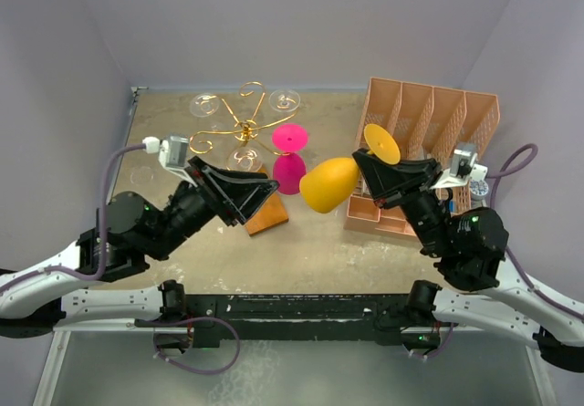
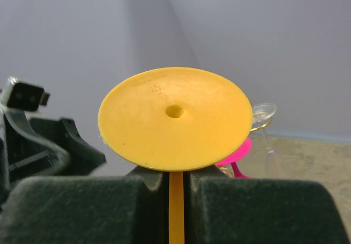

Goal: Place the wine glass upside down on the wine glass rack

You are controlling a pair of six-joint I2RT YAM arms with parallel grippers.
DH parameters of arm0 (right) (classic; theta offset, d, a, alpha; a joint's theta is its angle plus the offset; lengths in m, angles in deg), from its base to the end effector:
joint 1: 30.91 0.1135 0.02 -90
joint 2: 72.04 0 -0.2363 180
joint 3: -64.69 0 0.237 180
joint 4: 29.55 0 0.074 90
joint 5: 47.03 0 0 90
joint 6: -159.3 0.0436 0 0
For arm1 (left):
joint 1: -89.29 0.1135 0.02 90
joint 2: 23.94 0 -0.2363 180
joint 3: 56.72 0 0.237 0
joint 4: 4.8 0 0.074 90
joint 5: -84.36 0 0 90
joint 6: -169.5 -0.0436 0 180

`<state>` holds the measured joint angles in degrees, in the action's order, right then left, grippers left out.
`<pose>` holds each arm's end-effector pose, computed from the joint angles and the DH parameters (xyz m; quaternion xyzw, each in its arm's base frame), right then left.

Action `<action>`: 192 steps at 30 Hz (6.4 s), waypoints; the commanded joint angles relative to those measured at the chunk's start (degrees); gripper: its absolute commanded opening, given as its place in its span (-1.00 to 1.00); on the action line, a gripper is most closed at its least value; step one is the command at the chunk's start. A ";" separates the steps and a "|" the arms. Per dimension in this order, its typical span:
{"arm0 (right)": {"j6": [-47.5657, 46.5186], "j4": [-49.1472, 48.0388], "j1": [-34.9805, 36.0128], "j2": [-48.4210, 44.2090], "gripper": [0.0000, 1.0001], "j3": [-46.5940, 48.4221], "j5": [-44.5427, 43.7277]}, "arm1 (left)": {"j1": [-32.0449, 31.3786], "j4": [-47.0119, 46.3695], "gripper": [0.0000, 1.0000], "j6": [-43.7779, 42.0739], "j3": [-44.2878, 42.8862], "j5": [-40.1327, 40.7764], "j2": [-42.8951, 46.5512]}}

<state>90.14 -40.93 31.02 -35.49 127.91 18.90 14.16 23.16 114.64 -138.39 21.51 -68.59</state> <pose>0.0776 0.1077 0.4307 0.0252 0.4669 0.5128 0.7200 0.0584 -0.1423 0.4400 0.0479 0.6539 -0.5197 0.5477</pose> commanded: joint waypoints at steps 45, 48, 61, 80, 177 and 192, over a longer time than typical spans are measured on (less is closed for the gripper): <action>-22.27 11.87 0.07 2.37 -1.00 3.83 26.11 | 0.08 -13.20 -0.35 34.11 0.99 2.34 -10.37; -22.25 11.02 0.08 2.62 -1.00 3.83 26.58 | 0.12 -13.24 -0.45 34.30 1.56 2.24 -10.42; -19.26 10.64 0.12 3.21 -0.90 2.86 26.56 | 0.07 -13.56 -1.00 30.92 -2.15 3.52 -10.50; -15.25 11.92 0.11 -1.47 0.44 2.88 22.07 | 0.17 -10.46 -1.00 31.36 -6.60 17.00 -5.34; -5.73 10.93 0.11 -7.44 0.44 -0.04 14.45 | 28.04 -6.16 -1.00 39.78 3.75 38.52 -10.55; -5.33 10.44 0.12 -6.96 0.44 -0.24 14.98 | 33.75 -1.31 -1.00 41.48 4.21 35.92 -5.97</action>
<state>84.15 -27.69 30.95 -42.46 127.06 33.32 46.92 21.92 154.94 -132.47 57.67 -76.74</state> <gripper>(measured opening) 0.722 0.003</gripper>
